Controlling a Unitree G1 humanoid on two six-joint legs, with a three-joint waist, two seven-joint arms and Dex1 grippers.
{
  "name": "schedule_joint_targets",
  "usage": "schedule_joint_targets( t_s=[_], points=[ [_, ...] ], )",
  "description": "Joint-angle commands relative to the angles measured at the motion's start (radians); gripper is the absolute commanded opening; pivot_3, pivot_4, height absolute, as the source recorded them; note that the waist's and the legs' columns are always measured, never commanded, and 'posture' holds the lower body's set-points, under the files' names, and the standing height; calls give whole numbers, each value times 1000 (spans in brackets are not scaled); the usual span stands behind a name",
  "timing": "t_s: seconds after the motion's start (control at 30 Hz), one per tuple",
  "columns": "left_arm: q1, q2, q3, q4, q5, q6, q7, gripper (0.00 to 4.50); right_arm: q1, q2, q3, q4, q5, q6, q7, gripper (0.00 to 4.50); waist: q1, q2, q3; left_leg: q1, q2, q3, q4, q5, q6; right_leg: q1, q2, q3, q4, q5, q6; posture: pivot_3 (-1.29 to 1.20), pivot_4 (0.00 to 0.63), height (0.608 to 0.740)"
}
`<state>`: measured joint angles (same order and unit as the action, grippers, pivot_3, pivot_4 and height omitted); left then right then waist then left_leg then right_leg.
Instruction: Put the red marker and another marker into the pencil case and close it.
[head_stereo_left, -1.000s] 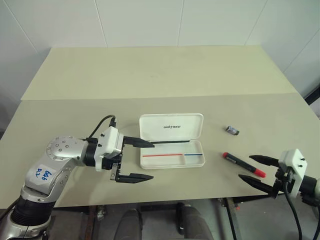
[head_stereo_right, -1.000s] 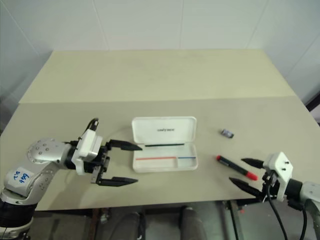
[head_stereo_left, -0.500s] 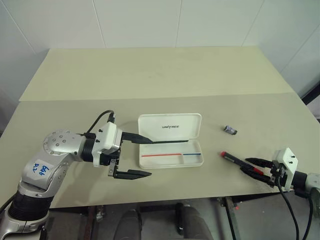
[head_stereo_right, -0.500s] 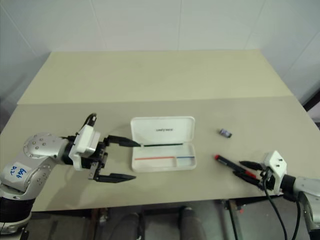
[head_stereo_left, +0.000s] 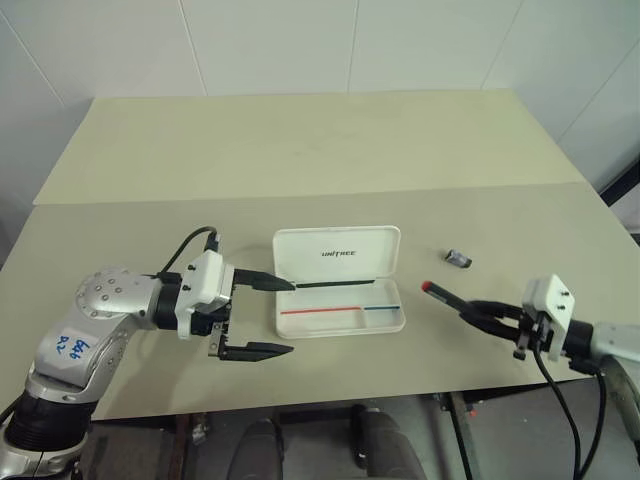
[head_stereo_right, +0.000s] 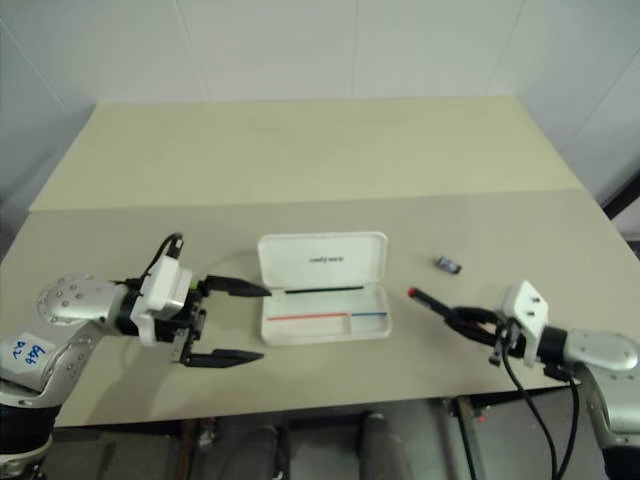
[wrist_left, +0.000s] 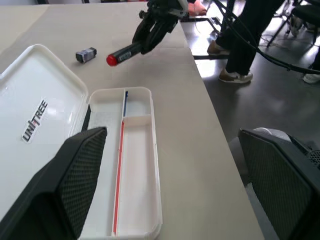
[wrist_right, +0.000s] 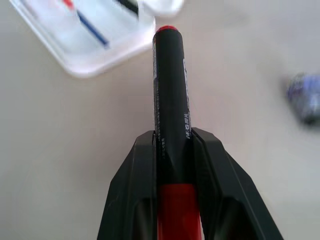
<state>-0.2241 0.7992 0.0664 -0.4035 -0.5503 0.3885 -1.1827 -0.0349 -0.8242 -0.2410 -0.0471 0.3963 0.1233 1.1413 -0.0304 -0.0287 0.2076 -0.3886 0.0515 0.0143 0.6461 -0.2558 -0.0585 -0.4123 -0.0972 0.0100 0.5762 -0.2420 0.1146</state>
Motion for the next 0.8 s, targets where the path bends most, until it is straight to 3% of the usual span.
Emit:
schedule_joint_targets(
  t_s=[0.03,0.33,0.8],
  points=[
    [29,29,63,19,12,-64,-15,4500,-51,-45,3,-98,41,36,30,612,2,0,0,0,0,0,0,0,0,0,0,0,0,0,0,0,150,740],
    [88,54,117,23,14,-94,0,4500,-200,-47,182,-189,19,78,88,612,3,0,0,-2,0,1,-1,-2,-1,-1,0,-1,-2,-1,0,0,150,740],
    [135,57,131,-9,18,-98,20,4500,-497,170,493,109,-164,-131,194,612,2,1,0,-2,2,1,-1,-2,-1,-2,1,-1,0,-1,-1,0,150,740]
  ],
)
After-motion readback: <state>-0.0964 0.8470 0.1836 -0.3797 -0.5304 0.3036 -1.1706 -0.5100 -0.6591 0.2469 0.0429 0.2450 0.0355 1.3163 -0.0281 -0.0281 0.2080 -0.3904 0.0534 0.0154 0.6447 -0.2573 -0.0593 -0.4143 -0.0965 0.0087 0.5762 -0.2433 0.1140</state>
